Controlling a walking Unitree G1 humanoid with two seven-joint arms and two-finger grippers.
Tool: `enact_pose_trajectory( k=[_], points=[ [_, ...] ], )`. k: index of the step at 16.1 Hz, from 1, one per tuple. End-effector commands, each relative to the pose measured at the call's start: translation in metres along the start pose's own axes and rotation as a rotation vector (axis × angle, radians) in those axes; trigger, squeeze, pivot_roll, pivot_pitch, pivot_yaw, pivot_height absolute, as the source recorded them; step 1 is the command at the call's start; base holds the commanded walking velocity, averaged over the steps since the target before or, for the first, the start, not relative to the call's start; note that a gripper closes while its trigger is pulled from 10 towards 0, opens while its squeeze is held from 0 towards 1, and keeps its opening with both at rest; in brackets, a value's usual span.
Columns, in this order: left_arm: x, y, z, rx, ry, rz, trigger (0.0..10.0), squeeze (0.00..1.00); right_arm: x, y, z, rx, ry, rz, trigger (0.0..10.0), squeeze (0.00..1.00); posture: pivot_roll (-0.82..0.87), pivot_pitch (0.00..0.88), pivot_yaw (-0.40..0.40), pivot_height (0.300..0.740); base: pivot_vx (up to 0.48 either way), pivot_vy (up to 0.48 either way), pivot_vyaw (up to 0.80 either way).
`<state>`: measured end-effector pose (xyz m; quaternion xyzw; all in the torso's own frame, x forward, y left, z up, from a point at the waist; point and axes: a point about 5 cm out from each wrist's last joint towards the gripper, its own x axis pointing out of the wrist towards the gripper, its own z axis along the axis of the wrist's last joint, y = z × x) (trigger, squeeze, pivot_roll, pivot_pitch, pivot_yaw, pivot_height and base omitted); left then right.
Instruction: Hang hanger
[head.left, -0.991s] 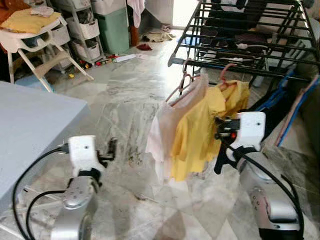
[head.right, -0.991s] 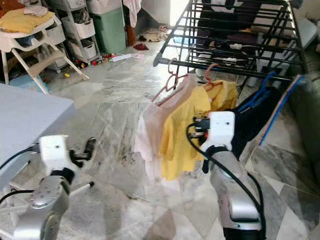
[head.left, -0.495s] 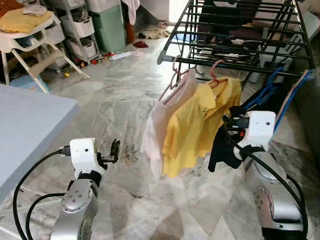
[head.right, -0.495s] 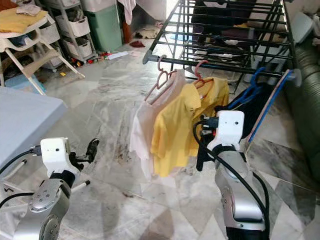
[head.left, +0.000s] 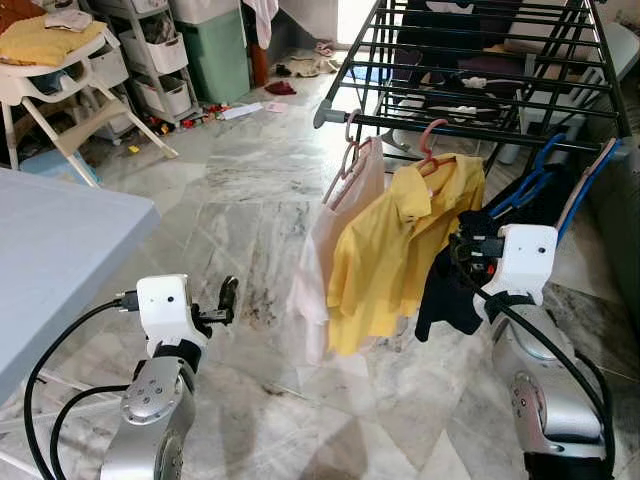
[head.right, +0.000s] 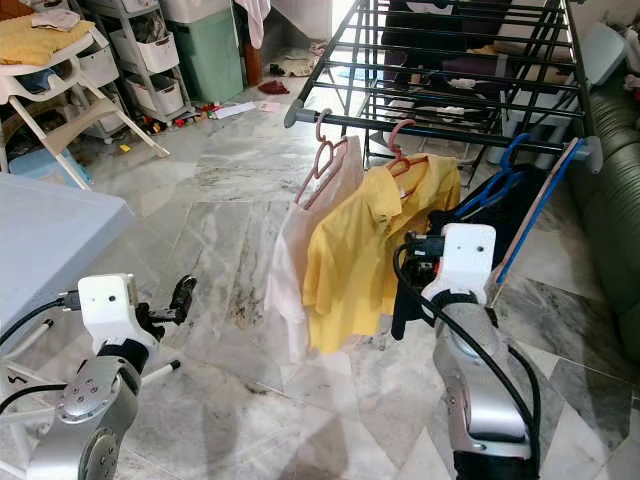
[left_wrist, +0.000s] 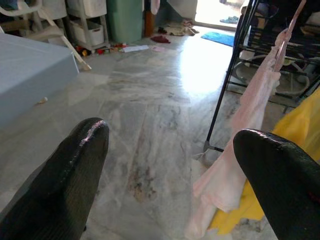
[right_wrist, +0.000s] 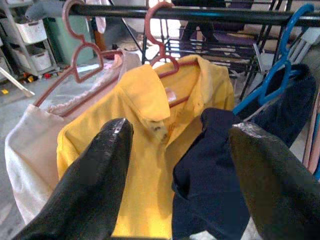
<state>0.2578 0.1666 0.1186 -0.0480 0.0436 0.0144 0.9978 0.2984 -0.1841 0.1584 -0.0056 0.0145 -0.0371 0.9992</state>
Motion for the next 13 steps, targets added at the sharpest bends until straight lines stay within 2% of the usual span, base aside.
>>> enact_pose_trajectory(
  k=[1, 11, 13],
  points=[
    [0.0004, 0.0036, -0.0013, 0.004, 0.008, 0.014, 10.0, 1.0, 0.002, 0.0028, 0.0032, 0.001, -0.013, 0.005, 10.0, 1.0, -0.03, 0.077, 0.026, 0.74, 0.0, 0.0, 0.0],
    [0.003, -0.0029, -0.0049, -0.005, 0.027, -0.032, 10.0, 1.0, -0.0001, -0.0009, 0.0013, 0.0, 0.001, -0.017, 10.0, 1.0, -0.05, 0.088, 0.023, 0.74, 0.0, 0.0, 0.0],
    [0.0046, -0.0032, -0.004, 0.013, 0.018, -0.025, 10.0, 0.91, -0.0001, -0.0012, 0.0012, -0.001, 0.002, -0.018, 10.0, 1.0, -0.05, 0.089, 0.023, 0.74, 0.0, 0.0, 0.0]
  ],
)
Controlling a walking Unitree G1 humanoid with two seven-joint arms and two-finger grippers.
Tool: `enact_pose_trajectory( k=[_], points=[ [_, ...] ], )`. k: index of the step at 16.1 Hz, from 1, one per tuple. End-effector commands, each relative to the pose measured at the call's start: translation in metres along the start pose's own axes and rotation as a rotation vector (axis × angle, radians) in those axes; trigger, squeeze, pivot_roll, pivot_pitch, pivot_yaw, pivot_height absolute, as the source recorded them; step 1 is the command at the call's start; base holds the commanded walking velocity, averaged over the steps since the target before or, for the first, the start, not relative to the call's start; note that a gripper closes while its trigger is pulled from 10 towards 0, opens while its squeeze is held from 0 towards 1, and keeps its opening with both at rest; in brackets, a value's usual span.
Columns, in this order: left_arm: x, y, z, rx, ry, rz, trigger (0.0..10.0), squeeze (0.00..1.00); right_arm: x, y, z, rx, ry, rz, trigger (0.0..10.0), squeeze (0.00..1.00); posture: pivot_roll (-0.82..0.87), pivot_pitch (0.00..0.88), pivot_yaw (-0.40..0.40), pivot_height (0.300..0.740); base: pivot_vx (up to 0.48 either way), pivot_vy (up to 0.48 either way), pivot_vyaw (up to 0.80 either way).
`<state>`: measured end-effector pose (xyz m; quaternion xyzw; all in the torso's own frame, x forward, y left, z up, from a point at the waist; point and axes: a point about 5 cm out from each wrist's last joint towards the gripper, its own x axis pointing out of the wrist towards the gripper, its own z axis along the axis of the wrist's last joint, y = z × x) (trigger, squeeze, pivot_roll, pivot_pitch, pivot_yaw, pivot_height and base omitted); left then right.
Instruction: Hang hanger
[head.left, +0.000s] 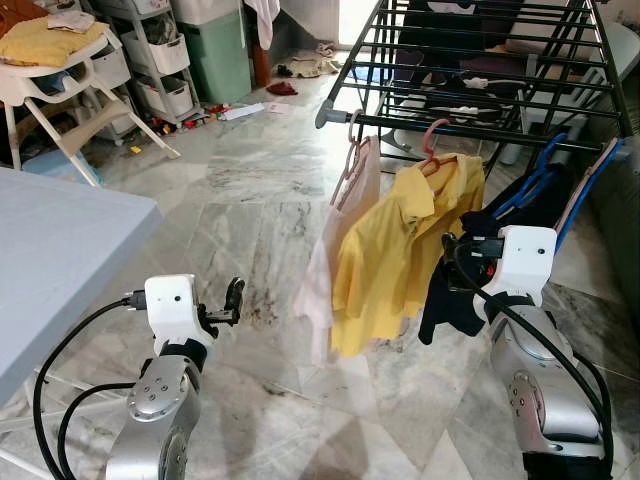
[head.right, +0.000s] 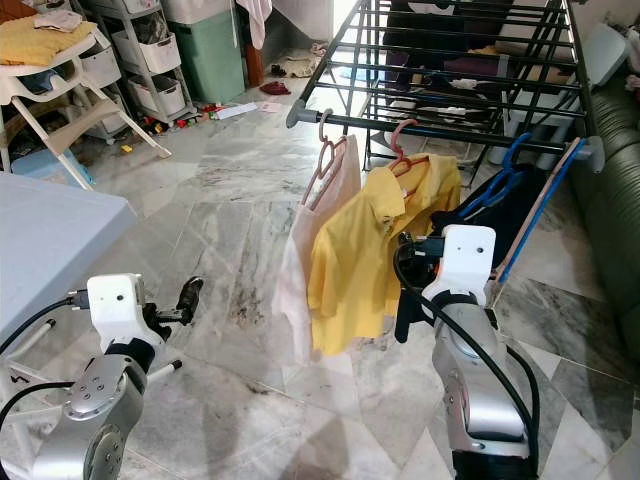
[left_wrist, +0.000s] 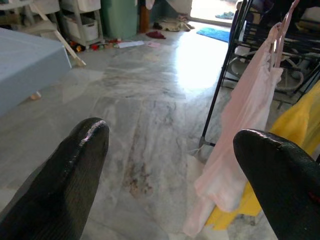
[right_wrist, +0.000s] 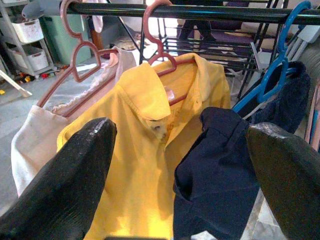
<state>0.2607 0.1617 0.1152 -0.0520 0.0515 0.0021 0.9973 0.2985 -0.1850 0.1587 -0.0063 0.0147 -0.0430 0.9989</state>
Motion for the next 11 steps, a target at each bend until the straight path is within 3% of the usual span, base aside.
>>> enact_pose_trajectory(
  k=[1, 2, 5, 6, 7, 11],
  points=[
    [0.002, 0.001, -0.001, 0.014, 0.004, -0.005, 10.0, 0.82, 0.0, 0.0, 0.001, -0.001, 0.001, -0.006, 10.0, 1.0, -0.05, 0.09, 0.023, 0.74, 0.0, 0.0, 0.0],
    [0.002, 0.001, -0.001, 0.016, 0.007, -0.007, 10.0, 0.0, 0.0, 0.0, 0.001, 0.001, 0.001, -0.004, 10.0, 1.0, -0.05, 0.09, 0.022, 0.74, 0.0, 0.0, 0.0],
    [0.0, -0.002, -0.004, -0.005, 0.035, -0.052, 10.0, 0.0, 0.0, 0.001, 0.001, -0.002, 0.009, 0.001, 10.0, 1.0, -0.05, 0.095, 0.024, 0.74, 0.0, 0.0, 0.0],
    [-0.001, -0.007, -0.007, -0.02, 0.061, -0.111, 10.0, 0.0, 0.0, 0.003, 0.0, -0.001, 0.019, 0.011, 10.0, 0.59, -0.05, 0.095, 0.024, 0.74, 0.0, 0.0, 0.0],
    [0.0, -0.01, -0.009, -0.019, 0.073, -0.148, 10.0, 0.0, 0.001, 0.006, 0.0, -0.011, 0.022, 0.034, 10.0, 0.03, -0.05, 0.096, 0.025, 0.74, 0.0, 0.0, 0.0],
    [0.007, -0.01, -0.004, -0.025, 0.063, -0.205, 10.0, 0.0, 0.003, 0.01, -0.004, -0.014, 0.051, 0.032, 10.0, 0.0, -0.06, 0.093, 0.029, 0.74, 0.0, 0.0, 0.0]
  ],
)
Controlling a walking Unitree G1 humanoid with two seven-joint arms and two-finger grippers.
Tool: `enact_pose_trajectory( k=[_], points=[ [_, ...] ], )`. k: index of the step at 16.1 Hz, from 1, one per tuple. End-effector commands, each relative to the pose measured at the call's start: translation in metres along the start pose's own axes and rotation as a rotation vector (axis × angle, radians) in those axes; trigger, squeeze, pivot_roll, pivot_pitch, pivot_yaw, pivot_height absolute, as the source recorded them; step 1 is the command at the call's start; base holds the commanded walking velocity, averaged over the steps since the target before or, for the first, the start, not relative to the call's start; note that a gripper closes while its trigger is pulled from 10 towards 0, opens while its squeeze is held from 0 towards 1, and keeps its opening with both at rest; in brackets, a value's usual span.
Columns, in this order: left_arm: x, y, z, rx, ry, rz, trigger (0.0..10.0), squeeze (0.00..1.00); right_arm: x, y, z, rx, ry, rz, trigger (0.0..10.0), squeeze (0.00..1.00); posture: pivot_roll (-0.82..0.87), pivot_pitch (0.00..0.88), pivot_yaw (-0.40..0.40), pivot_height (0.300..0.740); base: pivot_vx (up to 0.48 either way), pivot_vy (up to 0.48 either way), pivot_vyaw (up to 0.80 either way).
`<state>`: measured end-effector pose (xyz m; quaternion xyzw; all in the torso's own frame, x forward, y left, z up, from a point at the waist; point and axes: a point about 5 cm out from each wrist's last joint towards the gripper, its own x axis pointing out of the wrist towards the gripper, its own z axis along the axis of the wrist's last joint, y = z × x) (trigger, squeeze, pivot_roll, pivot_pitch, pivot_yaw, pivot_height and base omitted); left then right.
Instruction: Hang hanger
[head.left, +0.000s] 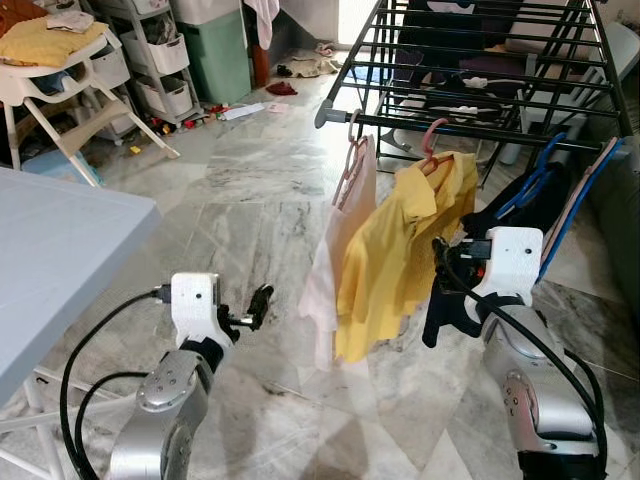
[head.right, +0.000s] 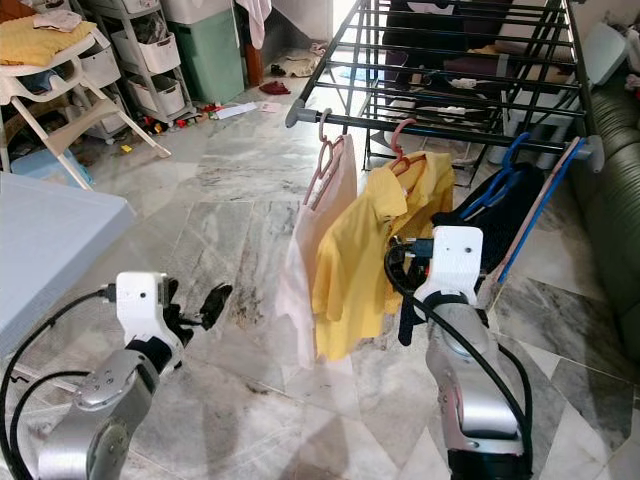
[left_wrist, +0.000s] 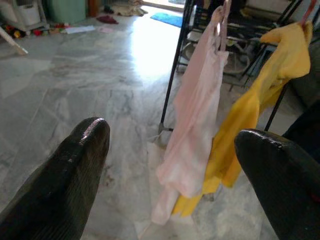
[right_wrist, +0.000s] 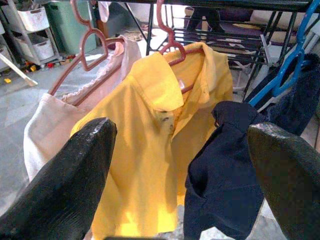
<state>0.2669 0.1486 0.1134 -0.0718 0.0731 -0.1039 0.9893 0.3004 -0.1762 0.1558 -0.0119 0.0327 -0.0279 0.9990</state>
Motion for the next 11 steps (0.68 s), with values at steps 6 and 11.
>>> enact_pose_trajectory(
  k=[6, 11],
  points=[
    [-0.0005, 0.0001, 0.0012, -0.042, -0.011, -0.032, 10.0, 0.0, 0.0012, 0.0009, -0.0034, 0.003, 0.025, 0.001, 10.0, 0.0, -0.06, 0.092, 0.033, 0.74, 0.162, 0.0, -0.25],
    [-0.0004, -0.0004, 0.0009, -0.049, -0.011, -0.036, 10.0, 0.0, 0.0018, 0.0007, -0.0043, 0.005, 0.03, 0.001, 10.0, 0.0, -0.06, 0.092, 0.031, 0.74, 0.362, 0.0, 0.0]
  ],
)
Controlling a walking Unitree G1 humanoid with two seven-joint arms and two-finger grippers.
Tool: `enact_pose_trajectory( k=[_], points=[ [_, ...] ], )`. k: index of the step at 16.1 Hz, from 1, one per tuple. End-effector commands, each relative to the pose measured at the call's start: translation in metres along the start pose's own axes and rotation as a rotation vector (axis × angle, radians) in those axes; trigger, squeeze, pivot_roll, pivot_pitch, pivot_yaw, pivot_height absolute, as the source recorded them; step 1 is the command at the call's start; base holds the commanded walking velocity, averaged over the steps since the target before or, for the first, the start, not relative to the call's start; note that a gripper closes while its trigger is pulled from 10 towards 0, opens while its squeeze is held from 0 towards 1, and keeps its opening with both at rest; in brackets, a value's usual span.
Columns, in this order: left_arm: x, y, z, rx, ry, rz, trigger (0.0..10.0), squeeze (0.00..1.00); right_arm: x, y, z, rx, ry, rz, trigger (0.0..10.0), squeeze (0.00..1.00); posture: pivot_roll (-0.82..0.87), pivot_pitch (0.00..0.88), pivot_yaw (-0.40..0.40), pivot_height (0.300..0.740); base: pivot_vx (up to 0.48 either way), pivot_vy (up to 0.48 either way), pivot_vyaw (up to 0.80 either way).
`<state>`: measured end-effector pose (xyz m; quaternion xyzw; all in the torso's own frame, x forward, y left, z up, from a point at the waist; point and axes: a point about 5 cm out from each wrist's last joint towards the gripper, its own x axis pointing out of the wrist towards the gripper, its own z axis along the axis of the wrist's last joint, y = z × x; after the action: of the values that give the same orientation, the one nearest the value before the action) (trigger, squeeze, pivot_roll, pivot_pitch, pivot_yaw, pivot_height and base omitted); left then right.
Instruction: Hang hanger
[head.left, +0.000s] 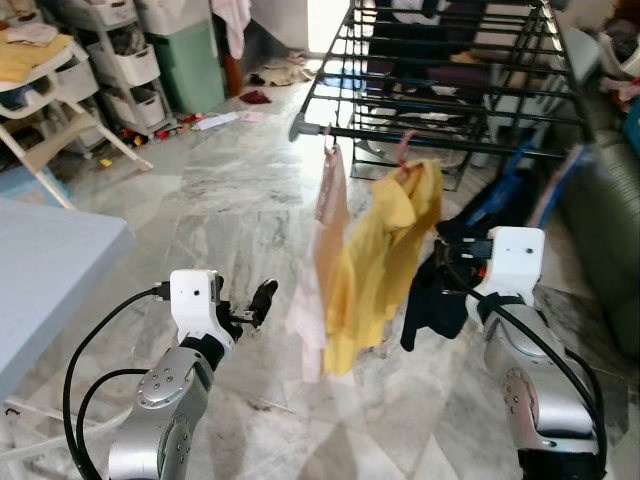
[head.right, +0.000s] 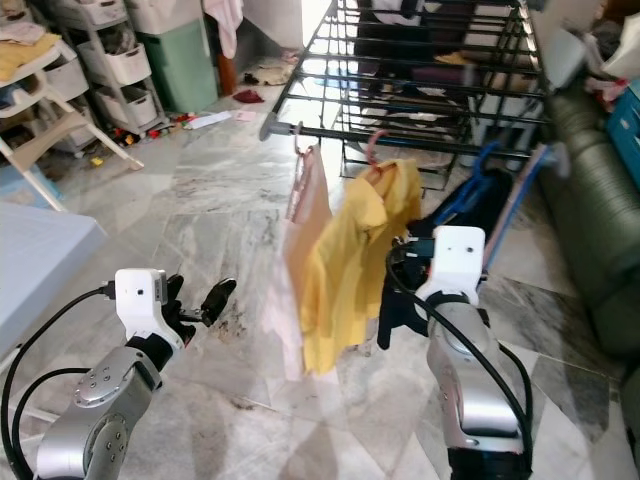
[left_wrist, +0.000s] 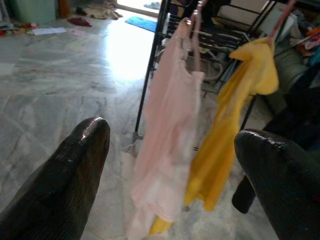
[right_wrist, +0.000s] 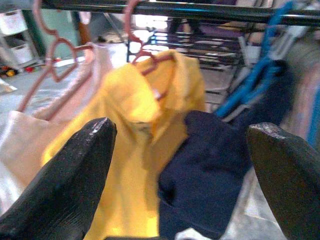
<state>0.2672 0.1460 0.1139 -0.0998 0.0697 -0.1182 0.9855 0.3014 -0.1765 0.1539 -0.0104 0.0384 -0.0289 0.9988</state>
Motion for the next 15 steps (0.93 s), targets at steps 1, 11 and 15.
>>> enact_pose_trajectory(
  k=[1, 11, 15],
  points=[
    [-0.0013, 0.0021, 0.0009, 0.003, -0.001, -0.002, 10.0, 0.0, 0.0008, 0.0009, -0.0025, 0.003, 0.018, 0.003, 10.0, 0.0, -0.06, 0.092, 0.031, 0.74, 0.36, 0.0, 0.0],
    [-0.0007, -0.0022, -0.0011, 0.002, 0.012, -0.011, 10.0, 0.0, -0.0005, 0.0008, -0.005, 0.002, 0.024, -0.003, 10.0, 0.0, -0.06, 0.094, 0.034, 0.74, 0.31, 0.0, -0.32],
    [-0.0014, -0.0057, -0.0054, -0.012, 0.04, -0.012, 10.0, 0.0, -0.0013, 0.0008, -0.0058, 0.002, 0.026, -0.005, 10.0, 0.0, -0.06, 0.094, 0.034, 0.74, 0.0, 0.0, 0.0]
  ],
)
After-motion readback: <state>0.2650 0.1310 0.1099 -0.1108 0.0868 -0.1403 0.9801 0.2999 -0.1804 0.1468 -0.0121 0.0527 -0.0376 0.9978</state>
